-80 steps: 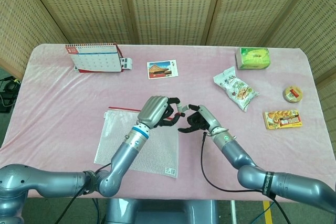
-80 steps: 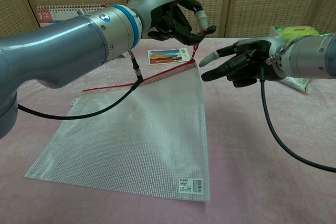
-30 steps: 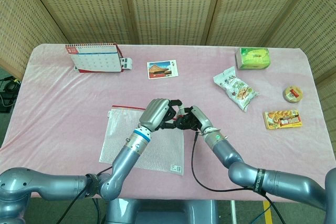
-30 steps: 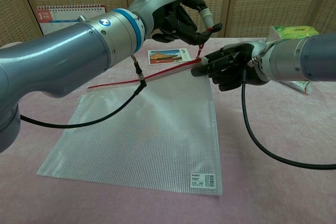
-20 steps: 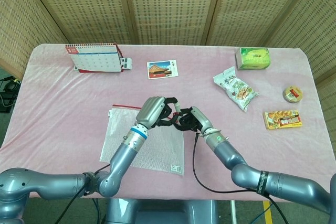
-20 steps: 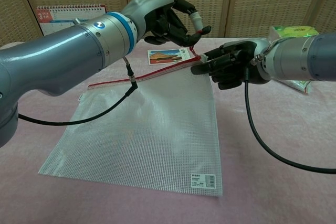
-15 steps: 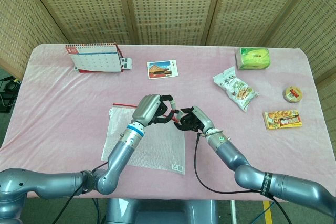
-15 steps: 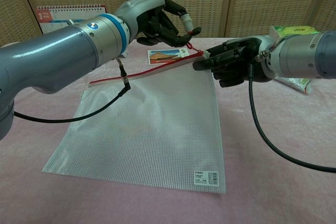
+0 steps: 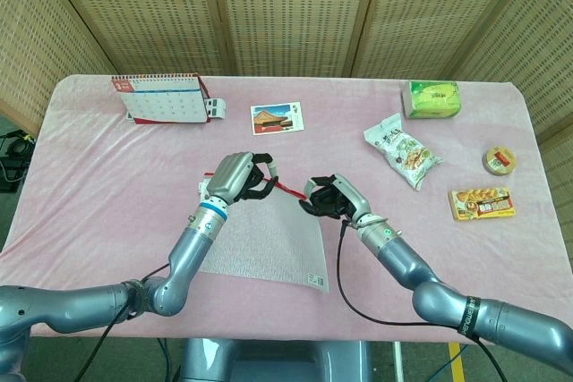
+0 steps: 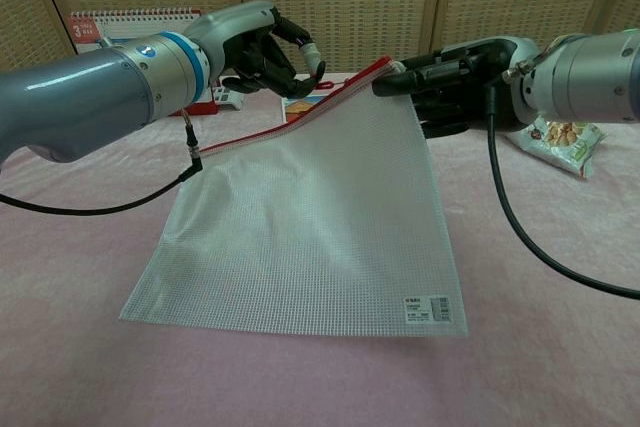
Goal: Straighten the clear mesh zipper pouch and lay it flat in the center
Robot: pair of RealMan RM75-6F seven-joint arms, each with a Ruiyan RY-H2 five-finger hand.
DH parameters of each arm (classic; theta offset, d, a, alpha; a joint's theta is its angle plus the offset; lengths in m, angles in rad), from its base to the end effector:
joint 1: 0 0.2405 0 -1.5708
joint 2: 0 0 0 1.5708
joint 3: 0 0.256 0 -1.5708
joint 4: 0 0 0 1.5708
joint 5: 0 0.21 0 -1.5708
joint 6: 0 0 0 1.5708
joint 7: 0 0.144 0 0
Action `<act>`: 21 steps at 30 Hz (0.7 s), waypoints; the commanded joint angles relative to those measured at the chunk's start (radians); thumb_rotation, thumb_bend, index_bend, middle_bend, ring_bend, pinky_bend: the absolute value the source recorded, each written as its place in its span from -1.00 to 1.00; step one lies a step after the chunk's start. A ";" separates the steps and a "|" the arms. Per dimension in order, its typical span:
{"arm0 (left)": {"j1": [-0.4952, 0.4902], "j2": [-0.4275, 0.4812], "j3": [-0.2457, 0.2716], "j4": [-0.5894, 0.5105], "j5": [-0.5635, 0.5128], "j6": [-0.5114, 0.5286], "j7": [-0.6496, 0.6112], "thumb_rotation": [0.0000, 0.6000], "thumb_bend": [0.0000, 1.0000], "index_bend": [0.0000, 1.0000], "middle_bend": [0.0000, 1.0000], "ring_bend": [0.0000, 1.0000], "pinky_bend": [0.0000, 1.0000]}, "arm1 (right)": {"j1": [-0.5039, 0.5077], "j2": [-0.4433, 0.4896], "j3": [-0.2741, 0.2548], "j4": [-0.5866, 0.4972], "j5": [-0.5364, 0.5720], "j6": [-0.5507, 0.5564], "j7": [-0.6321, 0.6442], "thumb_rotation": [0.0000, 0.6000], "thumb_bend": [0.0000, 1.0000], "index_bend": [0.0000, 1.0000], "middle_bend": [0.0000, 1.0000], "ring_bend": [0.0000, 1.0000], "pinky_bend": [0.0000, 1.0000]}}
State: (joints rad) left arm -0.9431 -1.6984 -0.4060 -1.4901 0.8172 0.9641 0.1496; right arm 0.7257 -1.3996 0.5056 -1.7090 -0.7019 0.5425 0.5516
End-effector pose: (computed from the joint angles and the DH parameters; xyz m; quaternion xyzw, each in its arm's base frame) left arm -0.0377 0.3783 -0.0309 -0.6069 -0.5396 -0.4985 0.3033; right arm -0.0945 -0.3588 0.0174 0.3664 -0.8075 0.4551 0.0810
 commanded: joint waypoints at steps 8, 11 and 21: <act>-0.019 0.079 0.001 0.031 -0.165 -0.047 0.108 1.00 0.33 0.73 1.00 0.85 1.00 | -0.046 0.046 0.054 0.005 -0.038 -0.019 0.084 1.00 0.57 0.53 0.94 0.97 1.00; -0.021 0.128 0.012 0.038 -0.219 -0.062 0.151 1.00 0.33 0.73 1.00 0.85 1.00 | -0.059 0.069 0.064 0.027 -0.045 -0.030 0.103 1.00 0.58 0.53 0.94 0.97 1.00; 0.003 0.248 0.036 0.043 -0.292 -0.096 0.172 1.00 0.33 0.73 1.00 0.85 1.00 | -0.091 0.111 0.084 0.074 -0.050 -0.064 0.168 1.00 0.58 0.53 0.95 0.97 1.00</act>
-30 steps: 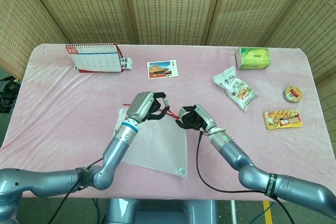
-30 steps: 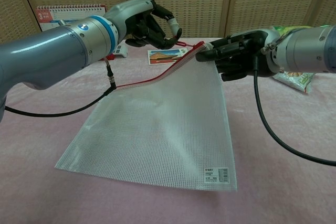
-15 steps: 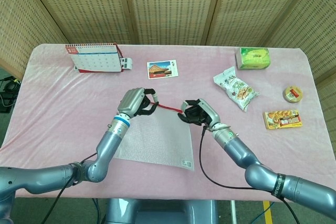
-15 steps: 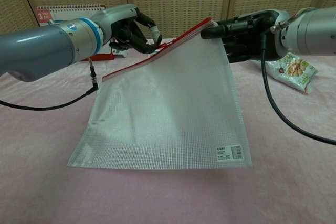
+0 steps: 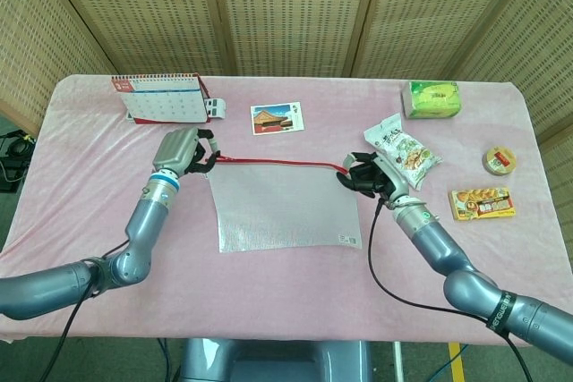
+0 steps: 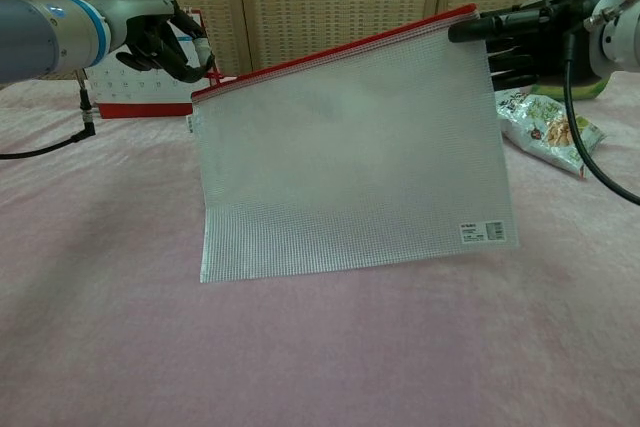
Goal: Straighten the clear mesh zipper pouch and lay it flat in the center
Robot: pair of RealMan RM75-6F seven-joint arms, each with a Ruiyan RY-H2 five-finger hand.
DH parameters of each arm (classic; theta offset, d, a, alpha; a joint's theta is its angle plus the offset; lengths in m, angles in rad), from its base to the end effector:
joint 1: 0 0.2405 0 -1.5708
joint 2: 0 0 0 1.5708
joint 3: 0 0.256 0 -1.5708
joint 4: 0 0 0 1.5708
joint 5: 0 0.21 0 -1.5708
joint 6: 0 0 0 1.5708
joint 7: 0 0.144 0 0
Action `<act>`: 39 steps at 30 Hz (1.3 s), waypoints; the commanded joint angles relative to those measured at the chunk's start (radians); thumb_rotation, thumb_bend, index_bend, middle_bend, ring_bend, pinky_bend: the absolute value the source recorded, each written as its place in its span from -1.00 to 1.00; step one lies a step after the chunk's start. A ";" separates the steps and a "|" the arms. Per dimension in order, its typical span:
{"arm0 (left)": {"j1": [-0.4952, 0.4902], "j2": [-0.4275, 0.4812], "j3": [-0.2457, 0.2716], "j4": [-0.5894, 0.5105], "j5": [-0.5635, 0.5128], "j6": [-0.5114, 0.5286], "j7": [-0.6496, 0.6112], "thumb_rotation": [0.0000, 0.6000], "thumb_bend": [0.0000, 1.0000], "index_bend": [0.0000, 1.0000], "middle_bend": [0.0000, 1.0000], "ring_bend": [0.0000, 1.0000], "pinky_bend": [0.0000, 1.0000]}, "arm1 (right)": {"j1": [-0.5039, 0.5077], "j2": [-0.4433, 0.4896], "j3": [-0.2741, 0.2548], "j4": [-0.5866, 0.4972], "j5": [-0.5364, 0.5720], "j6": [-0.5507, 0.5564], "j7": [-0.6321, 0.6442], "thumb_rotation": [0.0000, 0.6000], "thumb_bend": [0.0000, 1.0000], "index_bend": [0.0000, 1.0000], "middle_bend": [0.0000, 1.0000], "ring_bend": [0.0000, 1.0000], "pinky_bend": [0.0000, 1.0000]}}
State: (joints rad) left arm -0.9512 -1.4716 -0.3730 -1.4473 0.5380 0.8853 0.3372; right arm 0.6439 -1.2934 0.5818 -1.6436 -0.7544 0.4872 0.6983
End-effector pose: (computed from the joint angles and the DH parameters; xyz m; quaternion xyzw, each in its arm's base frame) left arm -0.1100 0.4259 0.0336 -0.6062 -0.5266 -0.3982 0.4436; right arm -0.1371 -0.3847 0.0686 0.3093 -0.8036 0.4950 0.1157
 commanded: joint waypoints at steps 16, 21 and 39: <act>0.035 0.080 0.025 0.041 -0.020 -0.069 -0.080 1.00 0.35 0.73 1.00 0.85 1.00 | -0.025 -0.007 0.006 0.056 -0.011 -0.014 0.067 1.00 0.58 0.53 0.95 0.97 1.00; 0.033 0.084 0.036 0.055 -0.010 -0.091 -0.092 1.00 0.34 0.73 1.00 0.85 1.00 | -0.022 -0.014 0.004 0.071 -0.017 -0.026 0.076 1.00 0.58 0.54 0.95 0.97 1.00; 0.175 0.172 0.061 -0.015 0.333 0.041 -0.270 1.00 -1.00 -1.00 0.80 0.73 0.98 | -0.080 0.052 -0.167 0.073 -0.314 0.228 -0.239 1.00 -1.00 -0.96 0.82 0.93 1.00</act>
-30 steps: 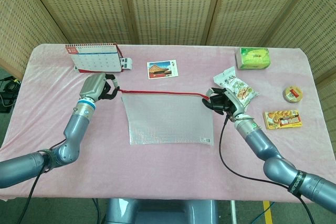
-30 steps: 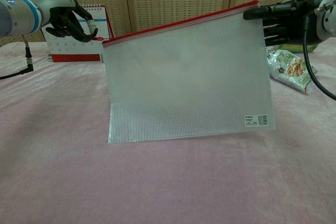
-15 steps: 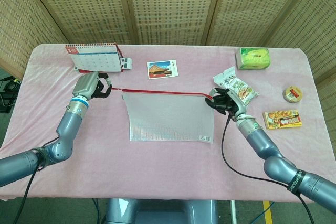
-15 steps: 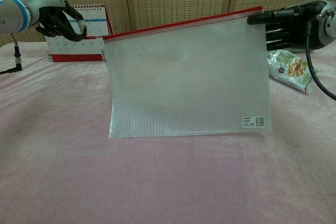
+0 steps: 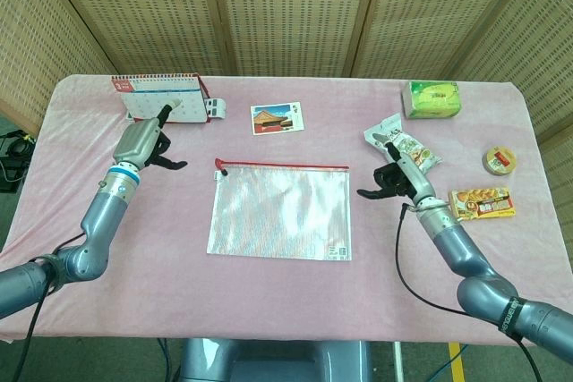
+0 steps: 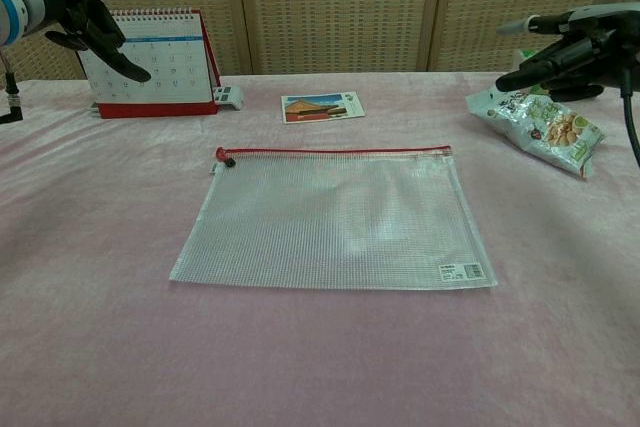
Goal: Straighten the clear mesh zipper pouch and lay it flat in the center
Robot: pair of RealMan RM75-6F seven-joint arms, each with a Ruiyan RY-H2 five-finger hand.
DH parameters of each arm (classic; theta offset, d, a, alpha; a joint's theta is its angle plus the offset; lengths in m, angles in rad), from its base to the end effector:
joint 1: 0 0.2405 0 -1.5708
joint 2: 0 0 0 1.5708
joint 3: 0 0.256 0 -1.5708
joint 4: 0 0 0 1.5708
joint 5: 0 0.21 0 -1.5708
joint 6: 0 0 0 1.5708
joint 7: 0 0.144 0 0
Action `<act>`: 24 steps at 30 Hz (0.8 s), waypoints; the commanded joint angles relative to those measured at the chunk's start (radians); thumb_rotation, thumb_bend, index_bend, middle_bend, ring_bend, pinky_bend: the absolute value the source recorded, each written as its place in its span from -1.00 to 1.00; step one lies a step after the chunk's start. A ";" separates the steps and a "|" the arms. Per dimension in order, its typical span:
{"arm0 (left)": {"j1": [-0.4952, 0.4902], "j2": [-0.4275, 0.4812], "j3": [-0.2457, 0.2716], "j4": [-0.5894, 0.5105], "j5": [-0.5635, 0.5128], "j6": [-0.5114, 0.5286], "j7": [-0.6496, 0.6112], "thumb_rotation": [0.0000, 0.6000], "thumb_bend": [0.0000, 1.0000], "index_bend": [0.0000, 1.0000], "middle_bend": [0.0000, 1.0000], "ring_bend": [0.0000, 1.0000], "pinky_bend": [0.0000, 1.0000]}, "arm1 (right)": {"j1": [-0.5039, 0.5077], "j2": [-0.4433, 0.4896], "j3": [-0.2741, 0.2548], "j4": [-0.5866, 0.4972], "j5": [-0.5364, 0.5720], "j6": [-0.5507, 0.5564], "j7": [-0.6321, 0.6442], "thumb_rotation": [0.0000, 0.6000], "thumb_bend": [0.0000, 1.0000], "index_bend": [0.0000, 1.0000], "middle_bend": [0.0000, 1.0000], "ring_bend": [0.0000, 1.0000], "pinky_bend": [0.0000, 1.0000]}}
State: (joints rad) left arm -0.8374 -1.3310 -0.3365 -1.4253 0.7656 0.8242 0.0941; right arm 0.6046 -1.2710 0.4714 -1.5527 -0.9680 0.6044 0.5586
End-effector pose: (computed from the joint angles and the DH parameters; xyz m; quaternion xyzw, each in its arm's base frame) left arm -0.1614 0.4271 0.0842 -0.5970 -0.5109 -0.4191 0.4549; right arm -0.1871 -0.3831 0.0820 0.4312 -0.7145 0.4888 0.2545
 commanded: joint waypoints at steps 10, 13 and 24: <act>0.365 0.064 0.219 -0.130 0.416 0.561 -0.025 1.00 -1.00 -1.00 -1.00 -1.00 -1.00 | -0.228 0.032 -0.262 0.073 -0.465 0.642 -0.544 1.00 -1.00 -0.87 -0.96 -0.96 -0.97; 0.456 0.125 0.285 -0.224 0.436 0.617 0.001 1.00 -1.00 -1.00 -1.00 -1.00 -1.00 | -0.292 0.035 -0.302 0.077 -0.508 0.750 -0.579 1.00 -1.00 -0.91 -1.00 -1.00 -1.00; 0.625 0.203 0.393 -0.291 0.595 0.752 -0.006 1.00 -1.00 -1.00 -1.00 -1.00 -1.00 | -0.443 0.021 -0.405 0.095 -0.616 0.973 -0.609 1.00 -1.00 -0.94 -1.00 -1.00 -1.00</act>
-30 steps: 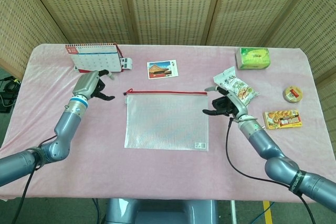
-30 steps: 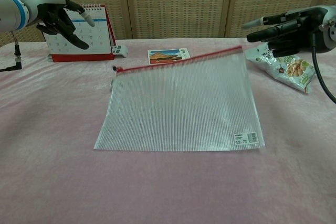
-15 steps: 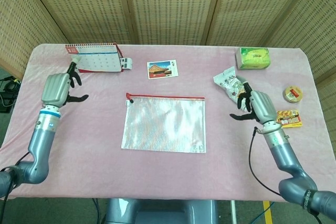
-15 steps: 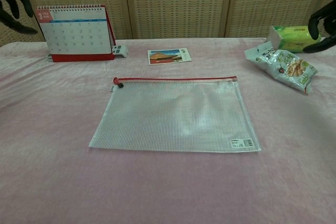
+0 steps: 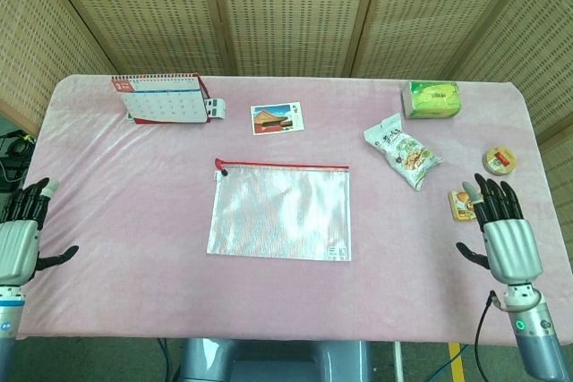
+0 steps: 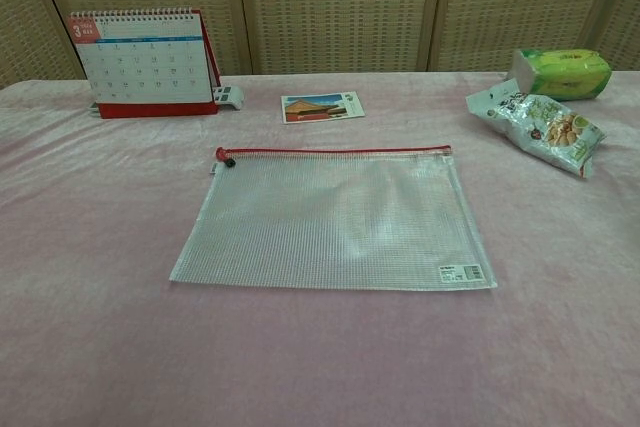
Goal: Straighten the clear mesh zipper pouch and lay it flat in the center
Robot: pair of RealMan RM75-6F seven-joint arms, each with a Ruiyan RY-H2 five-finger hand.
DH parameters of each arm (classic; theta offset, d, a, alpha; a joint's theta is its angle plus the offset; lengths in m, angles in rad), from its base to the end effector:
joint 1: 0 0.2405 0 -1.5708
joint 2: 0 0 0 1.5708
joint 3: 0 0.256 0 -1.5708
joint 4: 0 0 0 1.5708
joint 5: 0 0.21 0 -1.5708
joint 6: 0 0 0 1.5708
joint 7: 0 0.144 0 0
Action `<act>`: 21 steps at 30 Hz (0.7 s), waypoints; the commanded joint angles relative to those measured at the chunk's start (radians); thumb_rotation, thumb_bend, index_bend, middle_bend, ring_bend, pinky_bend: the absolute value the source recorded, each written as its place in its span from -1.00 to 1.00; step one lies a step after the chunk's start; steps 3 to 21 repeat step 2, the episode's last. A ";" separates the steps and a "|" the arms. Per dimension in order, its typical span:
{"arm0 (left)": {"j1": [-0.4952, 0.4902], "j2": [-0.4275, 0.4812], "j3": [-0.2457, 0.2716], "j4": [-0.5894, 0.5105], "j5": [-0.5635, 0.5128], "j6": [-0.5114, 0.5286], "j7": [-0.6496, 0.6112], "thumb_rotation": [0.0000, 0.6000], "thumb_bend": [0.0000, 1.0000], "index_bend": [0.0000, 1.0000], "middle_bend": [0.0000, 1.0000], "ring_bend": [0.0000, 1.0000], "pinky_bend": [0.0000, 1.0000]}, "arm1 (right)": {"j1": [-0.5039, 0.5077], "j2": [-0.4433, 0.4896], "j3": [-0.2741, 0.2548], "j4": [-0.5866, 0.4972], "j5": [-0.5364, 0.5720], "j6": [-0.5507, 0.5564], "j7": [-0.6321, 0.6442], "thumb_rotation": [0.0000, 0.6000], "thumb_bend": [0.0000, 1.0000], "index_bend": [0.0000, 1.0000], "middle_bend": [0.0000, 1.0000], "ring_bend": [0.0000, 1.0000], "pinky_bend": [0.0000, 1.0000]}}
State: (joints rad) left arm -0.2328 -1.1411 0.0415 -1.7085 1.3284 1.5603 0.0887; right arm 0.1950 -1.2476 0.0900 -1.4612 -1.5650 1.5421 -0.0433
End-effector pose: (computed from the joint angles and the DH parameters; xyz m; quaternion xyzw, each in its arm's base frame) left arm -0.2900 0.2032 0.1494 -0.5753 -0.3973 -0.3947 0.5962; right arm -0.2912 -0.2231 0.1409 0.6185 -0.2944 0.4413 0.5798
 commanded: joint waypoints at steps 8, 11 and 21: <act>0.034 0.018 0.023 -0.009 0.059 0.023 -0.003 1.00 -1.00 -1.00 -1.00 -1.00 -1.00 | -0.051 0.003 -0.030 -0.012 -0.007 0.040 -0.002 1.00 -1.00 -0.94 -1.00 -1.00 -1.00; 0.034 0.018 0.023 -0.009 0.059 0.023 -0.003 1.00 -1.00 -1.00 -1.00 -1.00 -1.00 | -0.051 0.003 -0.030 -0.012 -0.007 0.040 -0.002 1.00 -1.00 -0.94 -1.00 -1.00 -1.00; 0.034 0.018 0.023 -0.009 0.059 0.023 -0.003 1.00 -1.00 -1.00 -1.00 -1.00 -1.00 | -0.051 0.003 -0.030 -0.012 -0.007 0.040 -0.002 1.00 -1.00 -0.94 -1.00 -1.00 -1.00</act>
